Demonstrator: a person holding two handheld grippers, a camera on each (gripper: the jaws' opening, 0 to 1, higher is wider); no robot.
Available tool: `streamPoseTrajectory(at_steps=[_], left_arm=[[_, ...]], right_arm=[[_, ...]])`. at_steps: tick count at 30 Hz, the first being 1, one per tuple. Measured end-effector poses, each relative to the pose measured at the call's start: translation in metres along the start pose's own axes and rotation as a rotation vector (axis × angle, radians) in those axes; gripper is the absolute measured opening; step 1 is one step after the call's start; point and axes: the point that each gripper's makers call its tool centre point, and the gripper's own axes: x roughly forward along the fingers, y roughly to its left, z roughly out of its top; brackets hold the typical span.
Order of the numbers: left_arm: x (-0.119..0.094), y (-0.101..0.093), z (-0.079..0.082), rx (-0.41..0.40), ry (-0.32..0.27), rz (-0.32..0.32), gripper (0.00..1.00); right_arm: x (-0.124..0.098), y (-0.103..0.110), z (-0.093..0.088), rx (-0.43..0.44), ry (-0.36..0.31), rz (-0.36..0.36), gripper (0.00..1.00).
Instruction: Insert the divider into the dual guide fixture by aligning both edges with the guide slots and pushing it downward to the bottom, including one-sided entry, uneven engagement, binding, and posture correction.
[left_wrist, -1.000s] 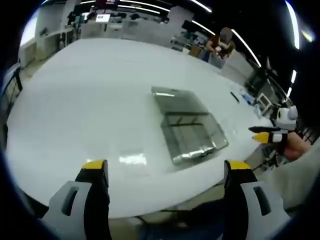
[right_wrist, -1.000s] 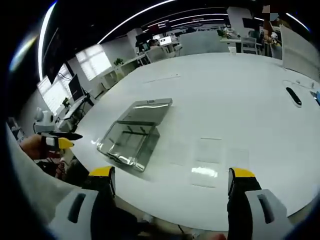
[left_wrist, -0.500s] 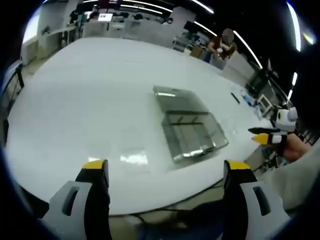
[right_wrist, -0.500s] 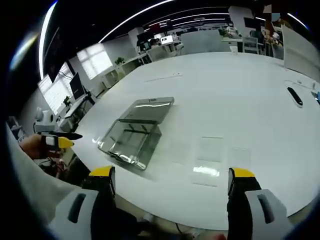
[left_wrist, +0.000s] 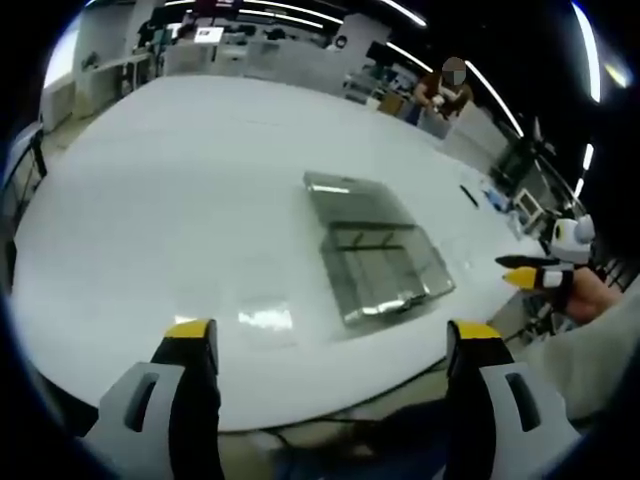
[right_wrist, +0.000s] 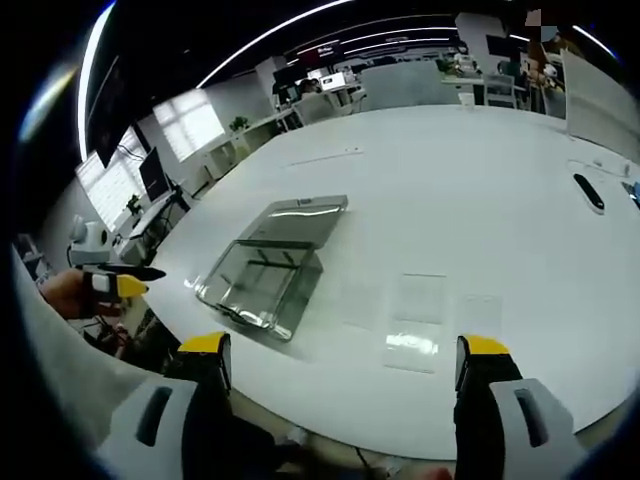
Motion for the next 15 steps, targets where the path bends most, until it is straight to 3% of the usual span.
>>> streamPoseTrajectory(at_steps=[15], left_arm=[[-0.0017,-0.0008,-0.0037,-0.006,-0.004,-0.003,0.92]], right_arm=[[-0.0026,0.0000,-0.0024,-0.007,0.003,-0.003,0.91]])
